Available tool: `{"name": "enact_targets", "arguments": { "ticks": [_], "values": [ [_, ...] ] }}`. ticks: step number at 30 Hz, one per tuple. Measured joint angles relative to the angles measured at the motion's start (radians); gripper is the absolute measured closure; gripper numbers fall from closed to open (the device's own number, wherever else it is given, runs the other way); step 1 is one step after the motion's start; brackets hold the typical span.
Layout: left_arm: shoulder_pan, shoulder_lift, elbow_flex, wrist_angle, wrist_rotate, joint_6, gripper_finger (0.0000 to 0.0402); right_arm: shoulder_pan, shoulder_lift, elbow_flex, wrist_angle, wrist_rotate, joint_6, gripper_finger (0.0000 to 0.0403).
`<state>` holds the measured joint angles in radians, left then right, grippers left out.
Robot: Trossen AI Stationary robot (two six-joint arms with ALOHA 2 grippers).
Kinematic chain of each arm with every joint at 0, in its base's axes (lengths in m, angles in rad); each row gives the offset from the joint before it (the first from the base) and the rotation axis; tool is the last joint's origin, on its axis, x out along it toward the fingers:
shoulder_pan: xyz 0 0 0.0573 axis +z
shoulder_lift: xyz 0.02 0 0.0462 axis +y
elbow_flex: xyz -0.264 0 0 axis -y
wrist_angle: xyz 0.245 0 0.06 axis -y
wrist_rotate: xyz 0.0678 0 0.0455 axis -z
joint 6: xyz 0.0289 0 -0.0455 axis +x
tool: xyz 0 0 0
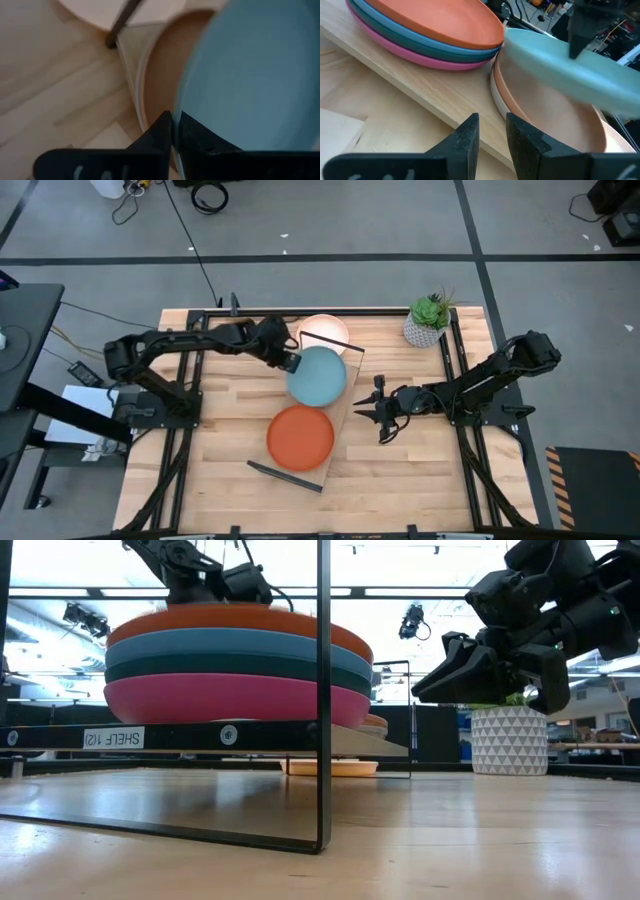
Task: Place and stack plates onto a shelf
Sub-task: Stack the light blue plate on top of the brown plate on the shelf, then stack the light orange plate on top of the light blue plate on the shelf
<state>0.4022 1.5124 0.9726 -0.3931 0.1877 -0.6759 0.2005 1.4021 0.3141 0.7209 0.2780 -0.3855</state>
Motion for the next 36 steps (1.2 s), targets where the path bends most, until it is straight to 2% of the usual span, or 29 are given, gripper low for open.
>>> {"name": "enact_targets", "arguments": {
  "ticks": [9, 13, 17, 20, 25, 31, 36],
  "values": [
    [0.002, -0.008, 0.006, -0.006, -0.017, 0.108, 0.0273, 0.0, 0.0, 0.0, -0.004, -0.011, 0.016, 0.03],
    [0.022, -0.01, 0.061, -0.057, -0.017, 0.182, 0.0249, 0.0, 0.0, 0.0, -0.014, 0.004, 0.017, 0.03],
    [0.049, -0.011, 0.133, -0.179, -0.021, 0.303, 0.0247, 0.004, 0.0, 0.0, -0.079, 0.134, 0.026, 0.03],
    [0.07, -0.014, 0.15, -0.251, -0.062, 0.405, 0.0247, 0.013, 0.0, 0.0, -0.129, 0.236, 0.057, 0.03],
    [0.147, -0.021, 0.15, -0.321, -0.103, 0.54, 0.0256, 0.009, -0.021, 0.0, -0.215, 0.296, 0.154, 0.0304],
    [0.259, -0.013, 0.15, -0.2, -0.114, 0.634, 0.0268, -0.01, -0.092, 0.0, -0.318, 0.305, 0.297, 0.0324],
    [0.361, 0.049, 0.151, -0.051, -0.108, 0.571, 0.0274, -0.002, -0.122, -0.002, -0.333, 0.278, 0.372, 0.0333]
  ]
}}
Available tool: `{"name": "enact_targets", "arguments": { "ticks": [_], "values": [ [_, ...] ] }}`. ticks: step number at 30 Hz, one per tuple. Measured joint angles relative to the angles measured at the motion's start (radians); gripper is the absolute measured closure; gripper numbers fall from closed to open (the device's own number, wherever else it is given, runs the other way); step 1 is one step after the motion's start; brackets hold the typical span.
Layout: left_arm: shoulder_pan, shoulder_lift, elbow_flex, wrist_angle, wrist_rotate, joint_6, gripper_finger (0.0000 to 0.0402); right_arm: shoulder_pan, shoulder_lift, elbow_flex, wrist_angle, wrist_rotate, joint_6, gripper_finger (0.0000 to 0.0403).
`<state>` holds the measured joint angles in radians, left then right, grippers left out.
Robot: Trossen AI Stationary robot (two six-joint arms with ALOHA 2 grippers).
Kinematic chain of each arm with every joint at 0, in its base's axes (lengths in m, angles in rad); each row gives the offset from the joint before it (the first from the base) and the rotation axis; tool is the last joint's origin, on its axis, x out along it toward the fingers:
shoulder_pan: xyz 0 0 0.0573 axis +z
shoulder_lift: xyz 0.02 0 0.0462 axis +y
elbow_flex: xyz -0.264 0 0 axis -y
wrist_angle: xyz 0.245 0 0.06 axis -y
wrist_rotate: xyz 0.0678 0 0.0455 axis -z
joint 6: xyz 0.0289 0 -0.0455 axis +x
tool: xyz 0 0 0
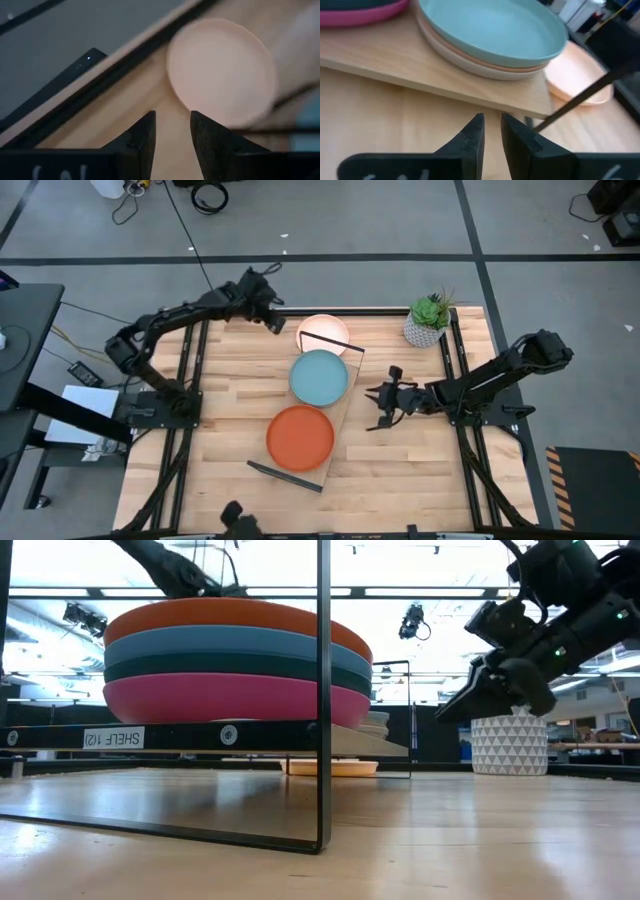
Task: Place and stack plates onto a shelf
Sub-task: Stack the light orange plate on top of the light blue plate on the shelf
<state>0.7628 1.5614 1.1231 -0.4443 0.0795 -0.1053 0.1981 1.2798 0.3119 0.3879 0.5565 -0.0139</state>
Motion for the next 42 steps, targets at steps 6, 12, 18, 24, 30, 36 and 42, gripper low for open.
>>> {"name": "enact_targets", "arguments": {
  "ticks": [6, 12, 18, 24, 30, 36, 42],
  "values": [
    [0.028, 0.182, -0.001, 0.202, 0.056, -0.081, 0.0276, 0.025, 0.027, -0.002, 0.006, -0.033, 0.108, 0.0335],
    [0.036, 0.349, 0.046, 0.385, 0.234, -0.153, 0.0276, 0.074, 0.033, -0.007, 0.001, -0.053, 0.177, 0.0335],
    [-0.027, 0.457, 0.165, 0.35, 0.247, -0.172, 0.0259, 0.115, 0.035, -0.014, 0.007, -0.035, 0.196, 0.0335],
    [-0.084, 0.484, 0.288, 0.209, 0.072, -0.119, 0.0198, 0.148, 0.036, -0.014, 0.007, -0.03, 0.206, 0.0335],
    [-0.102, 0.495, 0.308, 0.128, -0.011, -0.115, 0.0178, 0.176, 0.036, -0.014, 0.015, -0.027, 0.193, 0.0335],
    [-0.106, 0.525, 0.307, 0.131, 0.041, -0.151, 0.0178, 0.181, 0.036, -0.014, 0.025, -0.025, 0.174, 0.0335],
    [-0.121, 0.541, 0.307, 0.143, 0.046, -0.129, 0.0181, 0.182, 0.036, -0.013, 0.042, -0.026, 0.169, 0.0335]
  ]
}}
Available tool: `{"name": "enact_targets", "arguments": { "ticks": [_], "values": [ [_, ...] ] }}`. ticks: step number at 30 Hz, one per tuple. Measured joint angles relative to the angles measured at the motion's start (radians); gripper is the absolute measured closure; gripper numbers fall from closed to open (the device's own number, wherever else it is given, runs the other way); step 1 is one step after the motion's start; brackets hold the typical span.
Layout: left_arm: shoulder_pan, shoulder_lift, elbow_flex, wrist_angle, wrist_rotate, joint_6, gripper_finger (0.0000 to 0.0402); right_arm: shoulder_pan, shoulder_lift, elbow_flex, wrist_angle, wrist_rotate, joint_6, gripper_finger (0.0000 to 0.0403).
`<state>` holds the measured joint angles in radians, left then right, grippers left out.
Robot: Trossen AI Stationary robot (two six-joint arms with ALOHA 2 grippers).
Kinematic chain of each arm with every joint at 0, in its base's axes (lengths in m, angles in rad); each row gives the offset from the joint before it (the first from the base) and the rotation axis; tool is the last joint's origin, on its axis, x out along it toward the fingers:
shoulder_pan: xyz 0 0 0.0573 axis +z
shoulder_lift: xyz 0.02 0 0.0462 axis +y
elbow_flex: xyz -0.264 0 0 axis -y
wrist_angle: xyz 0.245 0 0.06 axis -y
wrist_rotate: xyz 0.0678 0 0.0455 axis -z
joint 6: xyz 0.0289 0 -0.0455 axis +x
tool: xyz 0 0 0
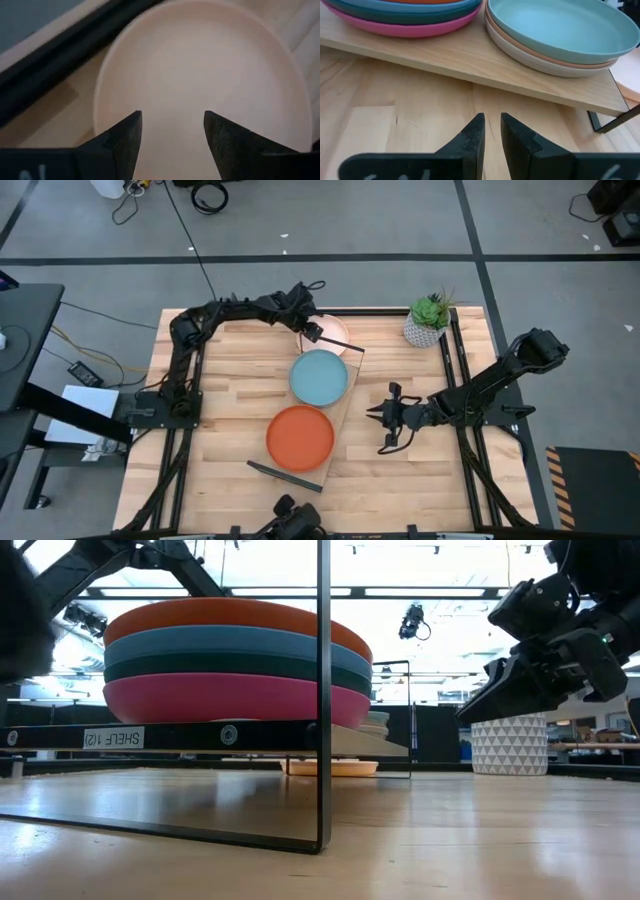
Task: Place and stack plates onto a shelf
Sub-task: Stack the light orange plate on top of the light blue plate on the shelf
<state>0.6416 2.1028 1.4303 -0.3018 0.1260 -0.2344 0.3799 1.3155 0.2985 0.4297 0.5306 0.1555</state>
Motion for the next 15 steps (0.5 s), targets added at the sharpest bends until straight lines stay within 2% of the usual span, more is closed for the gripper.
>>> {"name": "enact_targets", "arguments": {
  "ticks": [3, 7, 14, 15],
  "values": [
    [-0.011, 0.01, -0.001, -0.043, -0.044, 0.037, 0.0204, 0.001, 0.0, 0.0, 0.003, -0.001, -0.001, 0.0335],
    [-0.008, 0.013, -0.001, -0.087, -0.133, 0.078, 0.0262, 0.005, 0.0, 0.0, 0.003, -0.005, -0.012, 0.0335],
    [0.036, -0.001, 0.0, -0.19, -0.142, 0.125, 0.0384, 0.004, 0.0, 0.0, 0.002, -0.007, -0.028, 0.0335],
    [0.043, -0.002, 0.0, -0.201, -0.14, 0.134, 0.0391, 0.004, 0.0, 0.0, 0.002, -0.007, -0.029, 0.0335]
  ]
}}
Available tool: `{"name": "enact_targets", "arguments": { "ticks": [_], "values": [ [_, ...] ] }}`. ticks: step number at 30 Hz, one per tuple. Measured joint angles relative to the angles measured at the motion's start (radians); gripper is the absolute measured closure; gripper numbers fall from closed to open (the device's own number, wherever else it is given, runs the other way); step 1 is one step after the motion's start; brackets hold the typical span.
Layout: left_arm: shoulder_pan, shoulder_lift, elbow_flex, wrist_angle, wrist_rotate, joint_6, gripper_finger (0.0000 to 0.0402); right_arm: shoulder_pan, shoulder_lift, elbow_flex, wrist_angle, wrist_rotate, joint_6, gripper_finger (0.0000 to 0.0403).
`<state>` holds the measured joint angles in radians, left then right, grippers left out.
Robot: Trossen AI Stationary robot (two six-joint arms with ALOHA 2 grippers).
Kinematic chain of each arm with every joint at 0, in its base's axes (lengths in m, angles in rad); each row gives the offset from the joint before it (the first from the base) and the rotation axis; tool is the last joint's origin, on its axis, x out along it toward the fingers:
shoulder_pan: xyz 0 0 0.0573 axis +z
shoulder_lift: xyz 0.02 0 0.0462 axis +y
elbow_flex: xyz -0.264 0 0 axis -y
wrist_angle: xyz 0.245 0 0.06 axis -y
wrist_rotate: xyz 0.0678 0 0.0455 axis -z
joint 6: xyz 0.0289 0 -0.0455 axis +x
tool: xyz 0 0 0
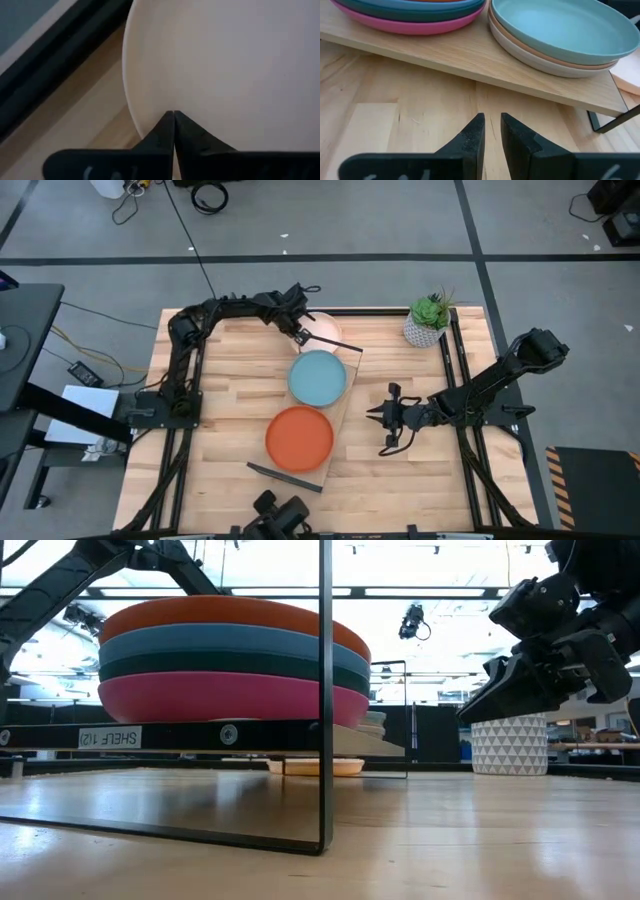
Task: Place and stack plates onto a shelf
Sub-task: Stack the light orange plate on top of the light blue plate on the shelf
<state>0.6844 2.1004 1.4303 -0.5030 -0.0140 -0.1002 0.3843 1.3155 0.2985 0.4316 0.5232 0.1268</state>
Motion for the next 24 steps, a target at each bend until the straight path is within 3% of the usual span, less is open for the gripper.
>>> {"name": "enact_targets", "arguments": {
  "ticks": [7, 11, 16, 24],
  "values": [
    [0.044, -0.022, 0.0, -0.185, 0.001, 0.034, 0.0397, 0.0, 0.0, 0.0, 0.001, 0.0, -0.023, 0.0335],
    [0.049, -0.048, -0.001, -0.206, 0.023, 0.042, 0.0398, 0.0, 0.0, 0.0, 0.002, 0.0, -0.025, 0.0335],
    [0.046, -0.123, -0.001, -0.216, 0.034, 0.054, 0.0399, 0.0, 0.0, 0.0, 0.003, 0.0, -0.025, 0.0335],
    [0.048, -0.249, -0.001, -0.379, 0.054, 0.06, 0.04, 0.0, 0.0, 0.0, 0.008, 0.0, -0.024, 0.0335]
  ]
}}
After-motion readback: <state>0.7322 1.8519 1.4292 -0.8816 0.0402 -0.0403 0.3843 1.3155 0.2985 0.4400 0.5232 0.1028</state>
